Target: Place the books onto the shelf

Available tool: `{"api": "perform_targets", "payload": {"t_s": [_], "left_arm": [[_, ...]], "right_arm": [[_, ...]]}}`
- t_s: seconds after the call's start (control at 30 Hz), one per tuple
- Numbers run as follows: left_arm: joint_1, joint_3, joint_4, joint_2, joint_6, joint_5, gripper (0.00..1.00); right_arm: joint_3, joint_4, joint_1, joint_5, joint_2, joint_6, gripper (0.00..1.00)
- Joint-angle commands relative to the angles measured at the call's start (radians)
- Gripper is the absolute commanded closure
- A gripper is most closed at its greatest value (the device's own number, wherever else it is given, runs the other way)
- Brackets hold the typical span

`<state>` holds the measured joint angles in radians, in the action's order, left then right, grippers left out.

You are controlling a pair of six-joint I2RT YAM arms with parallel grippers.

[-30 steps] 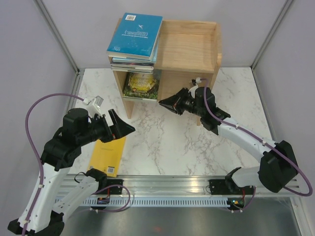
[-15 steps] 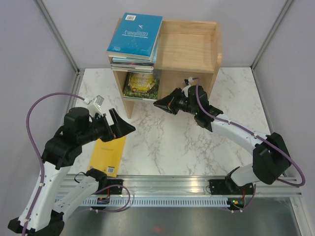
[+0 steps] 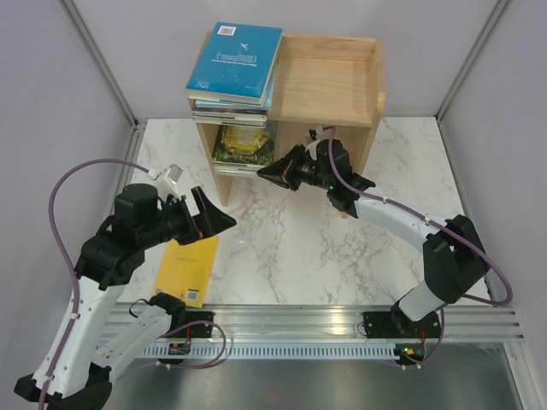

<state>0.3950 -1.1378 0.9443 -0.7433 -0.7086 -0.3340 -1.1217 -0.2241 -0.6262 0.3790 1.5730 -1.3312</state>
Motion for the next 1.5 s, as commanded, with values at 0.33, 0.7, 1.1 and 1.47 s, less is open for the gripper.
{"api": "perform_targets", "payload": {"t_s": [0.33, 0.7, 1.1, 1.47], "left_arm": [[-0.004, -0.054, 0.146, -0.097, 0.069, 0.211, 0.0], [-0.281, 0.052, 0.205, -0.315, 0.017, 0.205, 0.0], [-0.784, 0.132, 0.016, -0.513, 0.099, 0.219, 0.01], [-0.973, 0.268, -0.11, -0.663, 0.095, 0.205, 0.04]], "right_arm": [[0.08, -0.115, -0.046, 0.093, -0.159, 0.062, 0.68], [0.25, 0.072, -0.34, -0.006, -0.33, 0.175, 0.45], [0.408, 0.316, -0.351, -0.021, -0.602, 0.216, 0.44], [0.471, 0.436, -0.348, -0.048, -0.743, 0.217, 0.44]]}}
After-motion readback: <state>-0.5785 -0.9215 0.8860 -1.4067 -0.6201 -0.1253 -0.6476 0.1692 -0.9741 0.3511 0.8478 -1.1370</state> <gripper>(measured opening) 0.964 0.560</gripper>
